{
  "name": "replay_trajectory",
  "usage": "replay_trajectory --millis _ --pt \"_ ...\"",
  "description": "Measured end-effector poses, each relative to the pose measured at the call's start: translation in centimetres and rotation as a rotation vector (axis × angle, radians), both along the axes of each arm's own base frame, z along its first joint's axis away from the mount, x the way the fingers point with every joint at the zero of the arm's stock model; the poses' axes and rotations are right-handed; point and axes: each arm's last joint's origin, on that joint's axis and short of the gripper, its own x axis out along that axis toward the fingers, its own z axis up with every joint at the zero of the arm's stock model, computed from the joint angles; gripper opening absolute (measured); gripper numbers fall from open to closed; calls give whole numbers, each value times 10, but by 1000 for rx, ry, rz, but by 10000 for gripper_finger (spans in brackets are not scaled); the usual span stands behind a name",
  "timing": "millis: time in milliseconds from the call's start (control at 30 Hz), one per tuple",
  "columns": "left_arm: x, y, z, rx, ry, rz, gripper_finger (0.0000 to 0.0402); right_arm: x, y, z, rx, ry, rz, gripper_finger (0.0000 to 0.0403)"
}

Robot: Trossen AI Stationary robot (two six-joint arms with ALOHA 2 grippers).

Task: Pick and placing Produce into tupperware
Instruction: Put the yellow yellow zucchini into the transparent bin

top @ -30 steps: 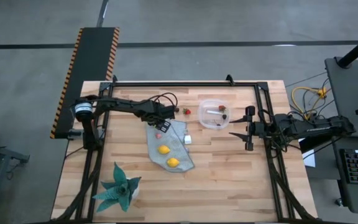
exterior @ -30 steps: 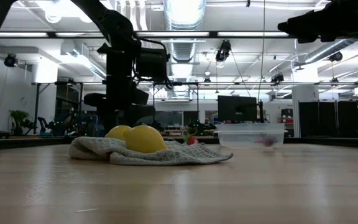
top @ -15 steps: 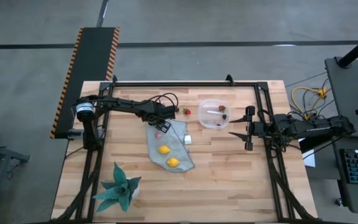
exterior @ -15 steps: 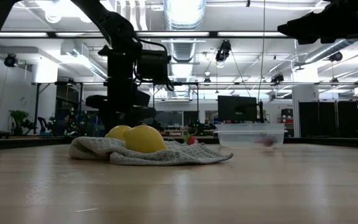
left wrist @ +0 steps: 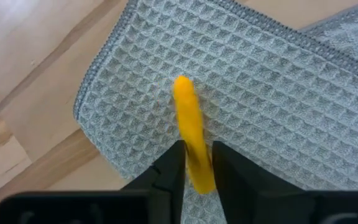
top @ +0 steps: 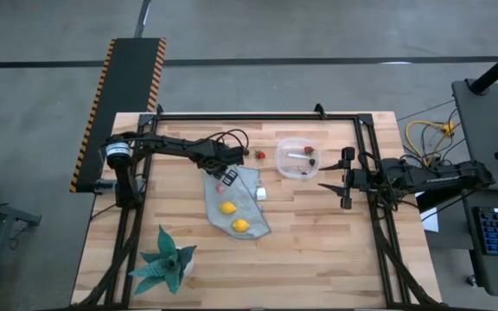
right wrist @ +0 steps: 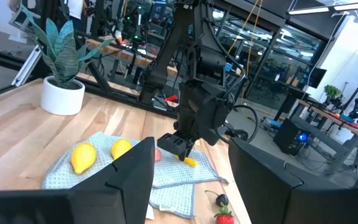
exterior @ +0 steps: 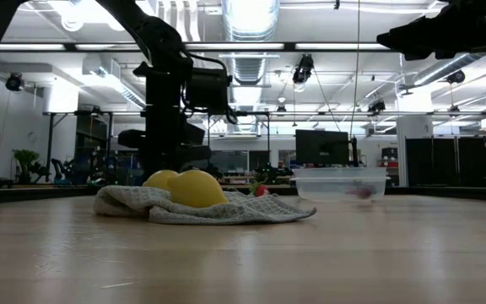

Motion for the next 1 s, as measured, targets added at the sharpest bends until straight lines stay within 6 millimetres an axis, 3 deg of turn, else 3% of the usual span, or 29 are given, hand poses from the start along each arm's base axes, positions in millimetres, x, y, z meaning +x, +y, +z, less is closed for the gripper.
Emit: replay_trajectory --millis 267,467,800,1000 --pt "0 0 0 1 2 -18 14 0 0 0 0 0 0 198" --pt "1 0 0 2 -1 -27 7 0 0 0 1 0 0 199" --pt "2 0 0 -5 -14 -50 54 0 0 0 1 0 0 199" --pt "2 0 0 -6 -14 -49 63 0 0 0 0 0 0 199"
